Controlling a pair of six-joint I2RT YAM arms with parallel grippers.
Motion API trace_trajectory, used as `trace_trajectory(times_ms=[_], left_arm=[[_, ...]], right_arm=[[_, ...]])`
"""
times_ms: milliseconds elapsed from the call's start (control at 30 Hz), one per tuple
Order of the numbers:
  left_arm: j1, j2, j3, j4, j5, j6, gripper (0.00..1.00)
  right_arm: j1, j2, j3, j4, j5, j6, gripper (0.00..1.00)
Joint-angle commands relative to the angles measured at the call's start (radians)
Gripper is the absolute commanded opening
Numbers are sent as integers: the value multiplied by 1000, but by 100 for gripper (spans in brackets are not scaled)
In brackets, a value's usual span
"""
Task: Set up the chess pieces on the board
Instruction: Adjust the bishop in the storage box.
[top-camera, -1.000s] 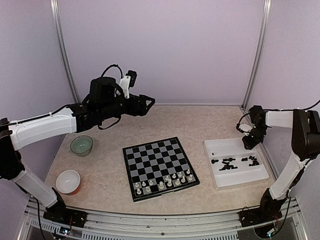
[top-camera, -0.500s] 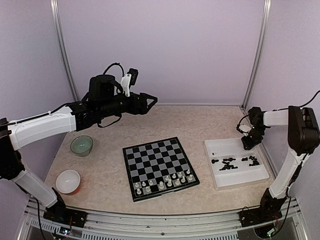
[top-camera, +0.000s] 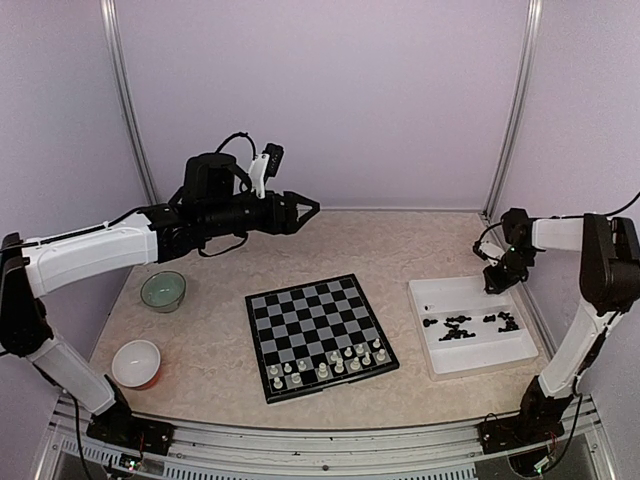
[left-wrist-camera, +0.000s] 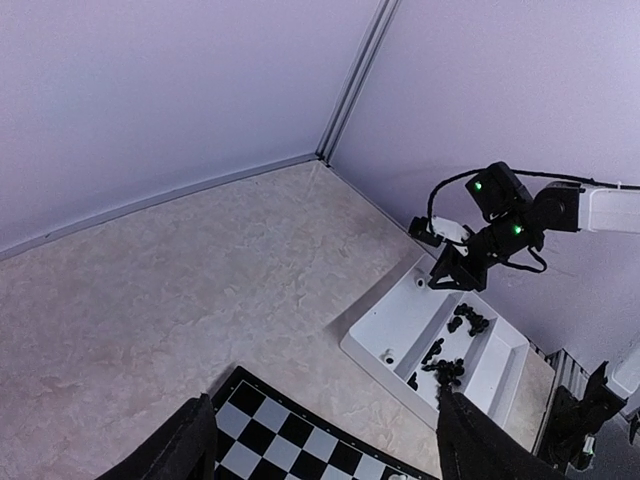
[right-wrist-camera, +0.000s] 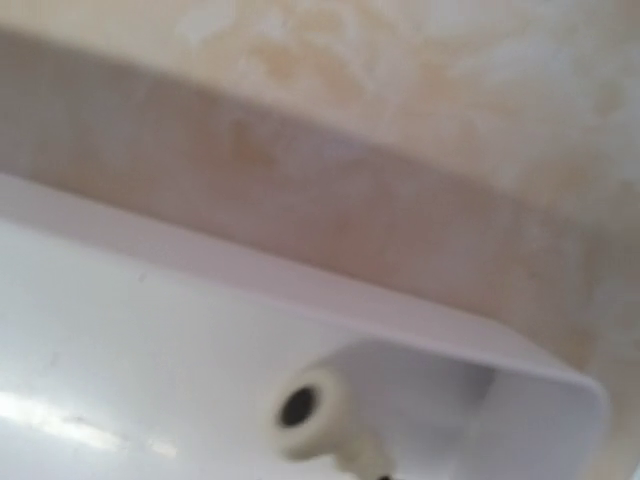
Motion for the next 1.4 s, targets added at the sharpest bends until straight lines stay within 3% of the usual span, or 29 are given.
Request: trace_trajectory(times_ms=[0, 367, 633, 1067, 1367], left_arm=[[4, 23, 37, -7, 46, -18, 75], [1, 11, 22, -26, 61, -31, 75], [0, 17, 12, -6, 75, -47, 75], [-2, 37, 19, -8, 79, -47, 75], [1, 66, 36, -15, 90, -42, 75]], right_arm=[[-8, -32, 14, -8, 14, -7, 25], [-9, 53, 15, -5, 13, -6, 28], [-8, 25, 10, -26, -24, -6, 30], [-11, 10, -11, -102, 63, 6, 42], [-39, 48, -24, -127, 54, 5, 42]])
